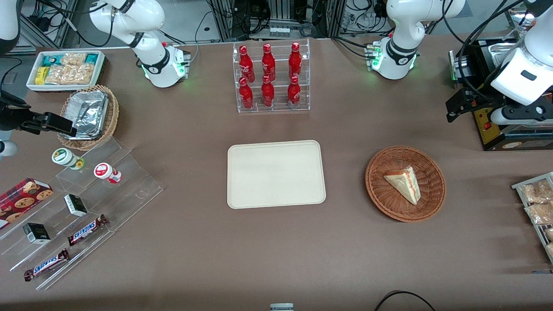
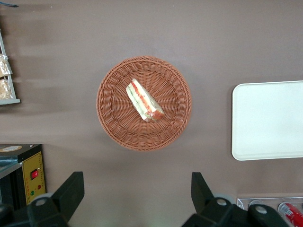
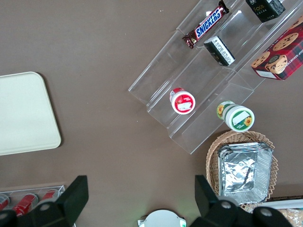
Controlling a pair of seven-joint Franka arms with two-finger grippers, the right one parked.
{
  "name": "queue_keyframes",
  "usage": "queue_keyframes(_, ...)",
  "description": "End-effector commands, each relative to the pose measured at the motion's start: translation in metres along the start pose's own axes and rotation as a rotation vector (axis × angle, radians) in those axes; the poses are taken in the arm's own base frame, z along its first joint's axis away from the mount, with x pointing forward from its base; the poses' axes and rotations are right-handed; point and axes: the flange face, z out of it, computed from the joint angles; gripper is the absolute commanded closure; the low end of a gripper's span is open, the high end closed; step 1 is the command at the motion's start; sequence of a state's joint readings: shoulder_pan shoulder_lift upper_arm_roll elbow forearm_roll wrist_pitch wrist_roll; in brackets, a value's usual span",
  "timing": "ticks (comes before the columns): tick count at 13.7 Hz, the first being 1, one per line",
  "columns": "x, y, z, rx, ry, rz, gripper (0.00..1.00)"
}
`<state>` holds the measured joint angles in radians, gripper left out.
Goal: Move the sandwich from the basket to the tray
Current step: 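Lower the open left gripper over the wrapped sandwich in the wicker basket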
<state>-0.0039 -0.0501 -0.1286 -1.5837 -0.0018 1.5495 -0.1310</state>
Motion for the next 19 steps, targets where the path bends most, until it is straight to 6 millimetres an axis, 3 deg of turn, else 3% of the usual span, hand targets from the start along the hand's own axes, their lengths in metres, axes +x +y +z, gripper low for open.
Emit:
queue_keyframes(1,-0.002,-0.004,-0.007,-0.004,0.0,-0.02,0.0)
queue_keyframes(5,0.02,-0.005,0.028,0.01,-0.024,-0.027,0.0)
queue_keyframes(9,0.039,-0.001,0.094,0.004,0.005,-0.053,0.0)
queue_keyframes(15,0.026,0.0,0.196,-0.012,0.081,-0.186,0.0)
queue_keyframes(19,0.011,0.0,0.247,-0.029,0.113,-0.311,0.0)
